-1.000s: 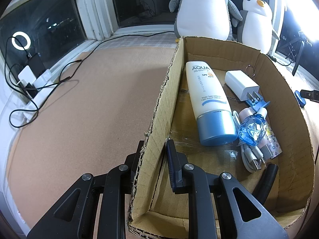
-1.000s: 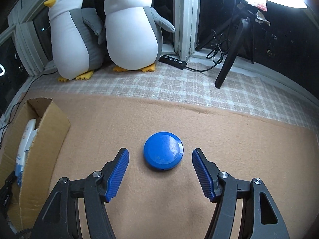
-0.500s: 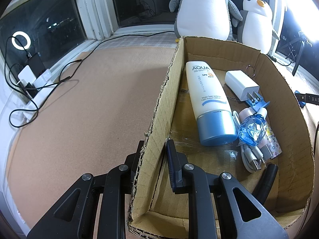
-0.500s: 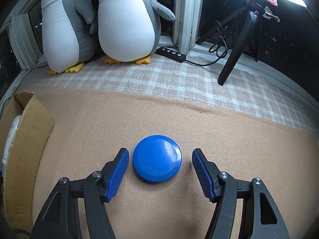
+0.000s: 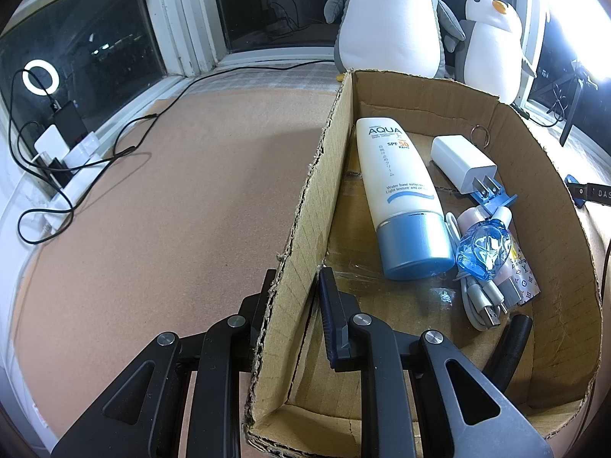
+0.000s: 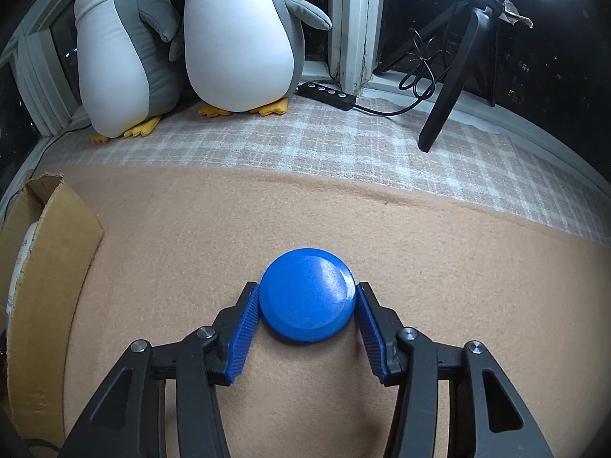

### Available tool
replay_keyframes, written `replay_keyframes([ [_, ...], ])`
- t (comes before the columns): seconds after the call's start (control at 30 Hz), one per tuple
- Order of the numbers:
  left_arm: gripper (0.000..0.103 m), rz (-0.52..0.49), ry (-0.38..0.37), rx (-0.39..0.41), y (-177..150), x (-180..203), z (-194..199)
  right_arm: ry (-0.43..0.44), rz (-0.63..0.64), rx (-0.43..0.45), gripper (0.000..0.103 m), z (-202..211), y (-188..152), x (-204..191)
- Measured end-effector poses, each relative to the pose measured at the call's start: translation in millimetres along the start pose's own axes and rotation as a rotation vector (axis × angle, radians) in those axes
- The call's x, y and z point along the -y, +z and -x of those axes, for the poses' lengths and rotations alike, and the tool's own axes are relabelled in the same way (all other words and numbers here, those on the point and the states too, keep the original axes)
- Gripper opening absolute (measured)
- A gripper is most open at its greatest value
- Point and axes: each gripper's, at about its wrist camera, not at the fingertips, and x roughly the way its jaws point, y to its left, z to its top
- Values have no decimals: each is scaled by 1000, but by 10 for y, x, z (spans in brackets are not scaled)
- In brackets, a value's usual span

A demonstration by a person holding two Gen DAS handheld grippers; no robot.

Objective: Organize rigid objects
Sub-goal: 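Close the right gripper on the blue round case, then carry the blue case into the box and open the right gripper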

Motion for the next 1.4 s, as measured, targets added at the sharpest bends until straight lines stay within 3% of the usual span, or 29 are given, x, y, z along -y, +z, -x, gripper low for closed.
replay_keyframes([
  [0.43,18,0,0,0,0,-1,0,36,12,49,46,336,-78,-187],
  [1.0,18,1,-1,1,-15,-24,1,205,124,133,46,1116,-168,-958],
  [1.4,18,1,-2,1,-15,-26,1,296,226,135,46,1237,-199,-1546],
])
